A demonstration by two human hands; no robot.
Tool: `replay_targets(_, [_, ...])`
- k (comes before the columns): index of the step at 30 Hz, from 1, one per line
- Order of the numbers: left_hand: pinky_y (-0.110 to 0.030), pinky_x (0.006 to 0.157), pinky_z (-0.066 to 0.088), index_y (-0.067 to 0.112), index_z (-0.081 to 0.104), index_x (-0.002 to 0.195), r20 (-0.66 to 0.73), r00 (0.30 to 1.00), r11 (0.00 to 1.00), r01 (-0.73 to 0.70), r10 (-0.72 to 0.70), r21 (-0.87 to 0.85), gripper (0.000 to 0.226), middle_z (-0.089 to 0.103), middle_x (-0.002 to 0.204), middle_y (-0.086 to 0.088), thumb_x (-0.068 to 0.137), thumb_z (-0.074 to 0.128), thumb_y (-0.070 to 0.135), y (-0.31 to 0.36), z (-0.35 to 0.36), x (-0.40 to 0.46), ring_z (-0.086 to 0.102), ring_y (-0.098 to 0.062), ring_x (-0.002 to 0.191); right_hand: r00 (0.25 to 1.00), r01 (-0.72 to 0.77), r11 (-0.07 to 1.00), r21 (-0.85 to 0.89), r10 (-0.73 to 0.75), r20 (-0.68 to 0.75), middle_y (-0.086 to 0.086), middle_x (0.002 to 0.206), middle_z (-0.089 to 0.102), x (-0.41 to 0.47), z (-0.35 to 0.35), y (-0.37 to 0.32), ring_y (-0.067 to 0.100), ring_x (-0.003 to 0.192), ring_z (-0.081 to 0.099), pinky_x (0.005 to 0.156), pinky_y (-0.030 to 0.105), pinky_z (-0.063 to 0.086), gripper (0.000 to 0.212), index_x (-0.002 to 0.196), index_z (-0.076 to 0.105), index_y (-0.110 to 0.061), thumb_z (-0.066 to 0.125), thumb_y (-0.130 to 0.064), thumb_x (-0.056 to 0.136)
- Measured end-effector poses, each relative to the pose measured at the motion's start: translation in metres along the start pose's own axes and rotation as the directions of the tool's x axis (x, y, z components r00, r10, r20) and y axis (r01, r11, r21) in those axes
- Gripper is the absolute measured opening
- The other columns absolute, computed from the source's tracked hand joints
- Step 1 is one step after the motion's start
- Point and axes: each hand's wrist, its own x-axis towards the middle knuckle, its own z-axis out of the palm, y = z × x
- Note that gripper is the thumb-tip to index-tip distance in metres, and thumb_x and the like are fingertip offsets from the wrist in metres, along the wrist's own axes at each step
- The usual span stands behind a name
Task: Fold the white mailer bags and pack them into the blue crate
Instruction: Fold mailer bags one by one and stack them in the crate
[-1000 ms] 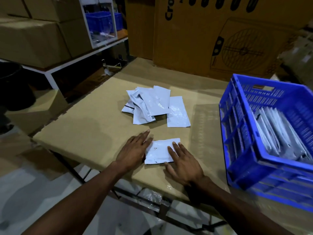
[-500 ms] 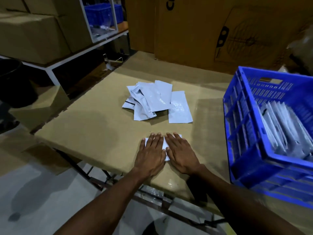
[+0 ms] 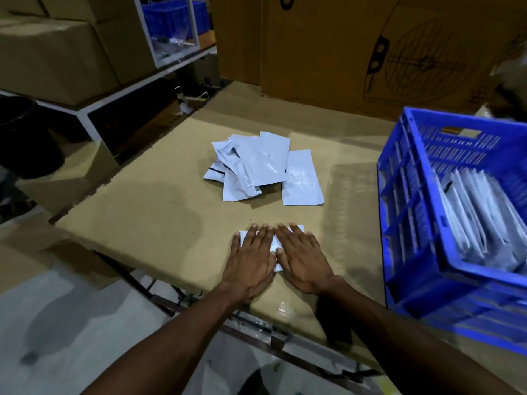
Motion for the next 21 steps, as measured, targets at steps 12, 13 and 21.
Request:
replay_targets(12, [-0.06, 0.115, 0.026, 0.011, 0.047, 0.147, 0.024, 1.0, 1.0, 0.009, -0.009, 0.025, 0.066, 0.043, 0.157, -0.005, 0.098, 0.016, 0.042, 0.0, 0.0, 0.002, 0.034, -0.024, 0.148, 0.987, -0.082, 0.996, -0.026, 0.085, 0.137, -0.016, 0.16, 0.023, 0.006, -0.009, 0.005, 0.016, 0.148, 0.018, 0.114, 0.06, 0.02, 0.06, 0.15, 0.03, -0.04, 0.016, -0.06, 0.095])
replay_targets(13, [-0.061, 0.116, 0.025, 0.011, 0.046, 0.148, 0.03, 1.0, 1.0, 0.009, -0.01, 0.023, 0.069, 0.041, 0.158, -0.006, 0.097, 0.014, 0.043, 0.0, 0.0, 0.003, 0.032, -0.024, 0.149, 0.98, -0.1, 0.995, -0.019, 0.102, 0.169, -0.018, 0.161, 0.02, 0.008, -0.011, 0.006, 0.016, 0.149, 0.015, 0.115, 0.061, 0.016, 0.06, 0.151, 0.026, -0.042, 0.017, -0.062, 0.095])
replay_targets(21, [-0.055, 0.123, 0.004, 0.024, 0.025, 0.158, 0.124, 0.983, 0.991, 0.132, -0.132, 0.008, 0.09, 0.013, 0.168, 0.006, 0.084, -0.005, 0.065, -0.004, -0.009, 0.005, 0.003, -0.015, 0.155, 0.96, -0.171, 0.985, 0.017, 0.163, 0.228, -0.017, 0.162, 0.014, 0.013, -0.021, 0.005, 0.02, 0.15, 0.008, 0.116, 0.061, 0.01, 0.06, 0.15, 0.026, -0.044, 0.027, -0.067, 0.094])
